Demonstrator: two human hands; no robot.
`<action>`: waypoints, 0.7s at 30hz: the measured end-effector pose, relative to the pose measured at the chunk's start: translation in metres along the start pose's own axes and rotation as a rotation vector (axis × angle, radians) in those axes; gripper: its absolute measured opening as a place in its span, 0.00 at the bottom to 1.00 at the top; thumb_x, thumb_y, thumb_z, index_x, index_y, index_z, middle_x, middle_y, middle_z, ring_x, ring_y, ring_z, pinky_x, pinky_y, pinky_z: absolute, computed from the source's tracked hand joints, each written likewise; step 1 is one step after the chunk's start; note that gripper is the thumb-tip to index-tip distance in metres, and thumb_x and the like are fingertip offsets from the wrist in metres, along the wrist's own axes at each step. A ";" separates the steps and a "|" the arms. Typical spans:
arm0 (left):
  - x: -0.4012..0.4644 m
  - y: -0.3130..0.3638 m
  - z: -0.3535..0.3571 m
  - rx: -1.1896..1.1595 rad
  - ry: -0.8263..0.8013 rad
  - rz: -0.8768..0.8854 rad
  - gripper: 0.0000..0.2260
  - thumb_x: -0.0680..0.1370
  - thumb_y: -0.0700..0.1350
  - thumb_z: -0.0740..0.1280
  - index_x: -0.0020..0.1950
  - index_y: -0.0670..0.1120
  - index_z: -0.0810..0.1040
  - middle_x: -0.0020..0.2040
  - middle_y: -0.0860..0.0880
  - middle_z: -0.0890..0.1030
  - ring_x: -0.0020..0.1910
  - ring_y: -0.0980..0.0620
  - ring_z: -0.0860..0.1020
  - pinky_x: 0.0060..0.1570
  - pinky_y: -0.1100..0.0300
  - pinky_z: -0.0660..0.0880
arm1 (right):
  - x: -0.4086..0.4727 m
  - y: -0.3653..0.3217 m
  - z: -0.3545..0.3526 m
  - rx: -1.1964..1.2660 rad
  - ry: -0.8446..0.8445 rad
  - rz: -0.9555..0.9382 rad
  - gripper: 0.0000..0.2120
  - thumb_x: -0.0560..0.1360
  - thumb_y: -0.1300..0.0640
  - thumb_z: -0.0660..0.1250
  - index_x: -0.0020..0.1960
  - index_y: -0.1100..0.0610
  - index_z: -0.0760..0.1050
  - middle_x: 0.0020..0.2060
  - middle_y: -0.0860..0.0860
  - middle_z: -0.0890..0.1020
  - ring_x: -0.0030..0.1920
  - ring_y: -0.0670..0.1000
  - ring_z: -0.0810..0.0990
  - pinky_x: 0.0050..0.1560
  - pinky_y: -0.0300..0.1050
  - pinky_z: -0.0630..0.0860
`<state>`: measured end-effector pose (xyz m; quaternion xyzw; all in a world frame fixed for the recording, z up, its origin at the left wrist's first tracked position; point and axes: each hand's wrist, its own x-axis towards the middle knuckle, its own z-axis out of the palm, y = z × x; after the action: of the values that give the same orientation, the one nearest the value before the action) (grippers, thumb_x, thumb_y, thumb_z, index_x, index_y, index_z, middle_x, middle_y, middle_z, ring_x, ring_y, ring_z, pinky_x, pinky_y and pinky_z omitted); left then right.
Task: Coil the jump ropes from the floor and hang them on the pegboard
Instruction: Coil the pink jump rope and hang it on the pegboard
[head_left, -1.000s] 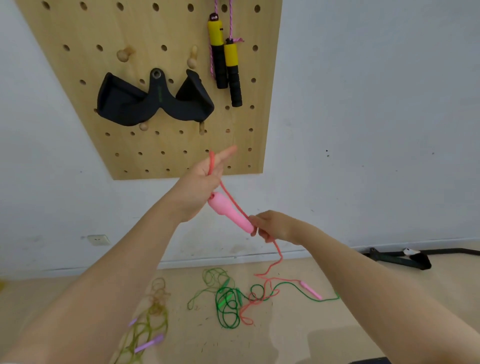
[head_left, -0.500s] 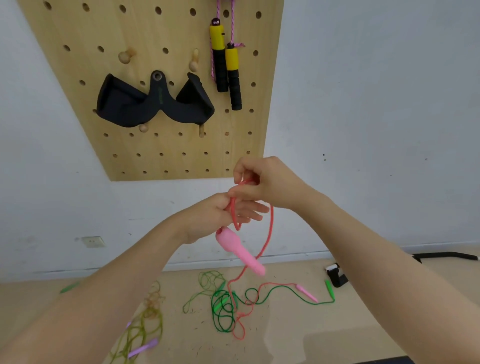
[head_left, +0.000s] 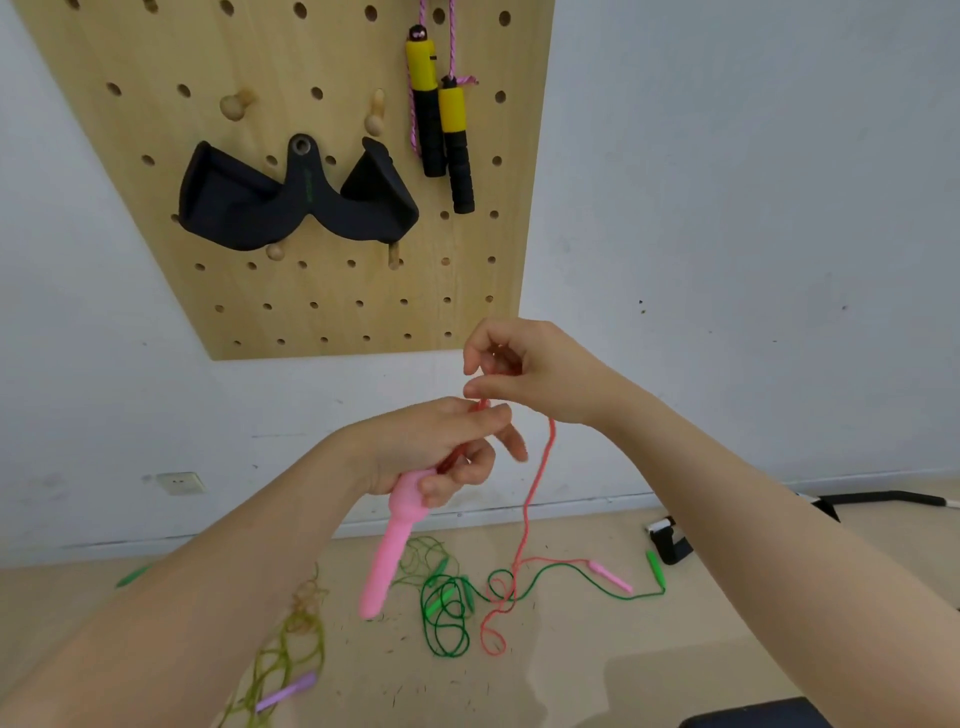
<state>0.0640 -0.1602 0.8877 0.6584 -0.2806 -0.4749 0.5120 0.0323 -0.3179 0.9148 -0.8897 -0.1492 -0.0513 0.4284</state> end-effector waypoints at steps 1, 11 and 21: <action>-0.001 0.002 0.001 -0.022 0.027 0.020 0.17 0.78 0.54 0.56 0.44 0.41 0.74 0.22 0.51 0.65 0.15 0.57 0.59 0.18 0.68 0.62 | 0.000 0.001 -0.002 0.043 0.000 0.007 0.09 0.72 0.60 0.71 0.39 0.50 0.73 0.31 0.42 0.75 0.29 0.44 0.70 0.35 0.38 0.68; -0.016 0.024 -0.016 -0.945 -0.318 0.614 0.18 0.82 0.45 0.52 0.66 0.39 0.72 0.60 0.35 0.77 0.54 0.40 0.79 0.52 0.45 0.78 | -0.014 0.075 0.030 -0.037 0.010 0.455 0.24 0.80 0.42 0.53 0.30 0.54 0.66 0.27 0.48 0.72 0.32 0.50 0.70 0.39 0.44 0.65; 0.035 0.002 -0.012 -0.174 0.571 0.327 0.11 0.81 0.51 0.55 0.59 0.64 0.72 0.66 0.59 0.73 0.66 0.54 0.71 0.67 0.56 0.66 | -0.012 0.001 0.037 -0.634 -0.296 0.104 0.11 0.79 0.56 0.57 0.48 0.62 0.74 0.40 0.58 0.75 0.40 0.55 0.69 0.36 0.45 0.61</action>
<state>0.0886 -0.1856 0.8781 0.6651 -0.1863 -0.2049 0.6935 0.0195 -0.2926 0.8886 -0.9826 -0.1410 0.0561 0.1069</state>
